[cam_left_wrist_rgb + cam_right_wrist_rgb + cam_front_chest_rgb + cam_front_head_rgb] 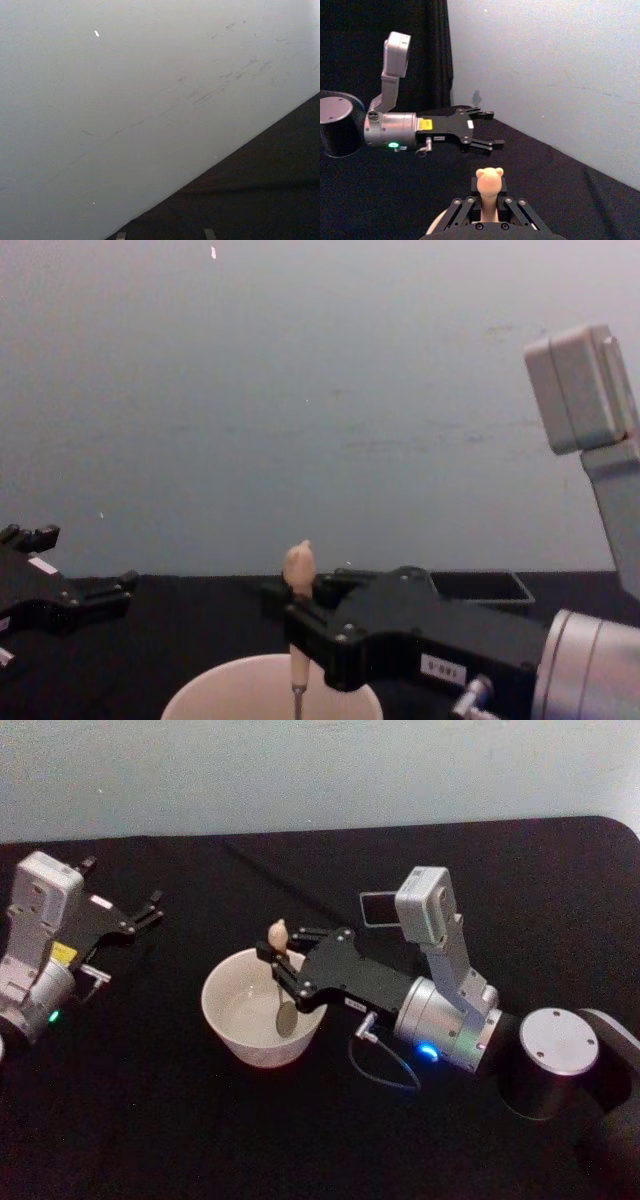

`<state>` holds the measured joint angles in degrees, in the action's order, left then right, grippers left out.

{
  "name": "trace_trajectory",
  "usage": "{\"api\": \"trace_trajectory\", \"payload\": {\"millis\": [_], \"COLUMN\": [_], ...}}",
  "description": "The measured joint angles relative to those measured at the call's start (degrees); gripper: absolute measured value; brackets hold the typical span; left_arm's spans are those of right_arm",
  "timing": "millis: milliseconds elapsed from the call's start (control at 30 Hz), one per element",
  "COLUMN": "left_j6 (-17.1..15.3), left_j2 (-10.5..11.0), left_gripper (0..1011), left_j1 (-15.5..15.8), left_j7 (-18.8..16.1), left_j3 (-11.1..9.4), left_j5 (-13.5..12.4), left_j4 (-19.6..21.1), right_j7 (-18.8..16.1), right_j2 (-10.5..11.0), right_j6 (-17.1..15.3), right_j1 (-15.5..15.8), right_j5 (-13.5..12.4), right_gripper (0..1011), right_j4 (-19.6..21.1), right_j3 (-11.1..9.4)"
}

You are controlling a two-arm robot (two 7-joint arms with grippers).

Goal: Pick up the stirring spoon with one hand, stir inside the cup, then place it back in its original position.

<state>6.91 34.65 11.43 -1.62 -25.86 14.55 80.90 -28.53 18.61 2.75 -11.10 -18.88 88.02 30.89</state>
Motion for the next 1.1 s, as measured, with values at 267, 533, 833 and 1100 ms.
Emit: {"api": "trace_trajectory", "payload": {"millis": [267, 533, 833, 1100], "left_j6": [0.0, 0.0, 0.0, 0.0], "left_j2": [0.0, 0.0, 0.0, 0.0], "left_gripper": [1001, 1001, 1001, 1001], "left_j1": [0.0, 0.0, 0.0, 0.0], "left_j7": [0.0, 0.0, 0.0, 0.0], "left_j3": [0.0, 0.0, 0.0, 0.0], "left_j5": [0.0, 0.0, 0.0, 0.0], "left_j4": [0.0, 0.0, 0.0, 0.0], "right_j7": [-1.1, -1.5, -1.0, 0.1], "right_j2": [0.3, -0.4, -1.8, -2.7], "right_j6": [-0.3, -0.2, 0.4, 0.7], "right_j1": [0.4, -0.2, -1.5, -2.6], "right_j5": [-0.2, -0.2, 0.2, 0.7], "right_gripper": [159, 159, 159, 159], "right_j4": [0.7, 0.2, -1.5, -3.3], "right_j3": [1.4, 2.4, 2.9, 2.3]}}
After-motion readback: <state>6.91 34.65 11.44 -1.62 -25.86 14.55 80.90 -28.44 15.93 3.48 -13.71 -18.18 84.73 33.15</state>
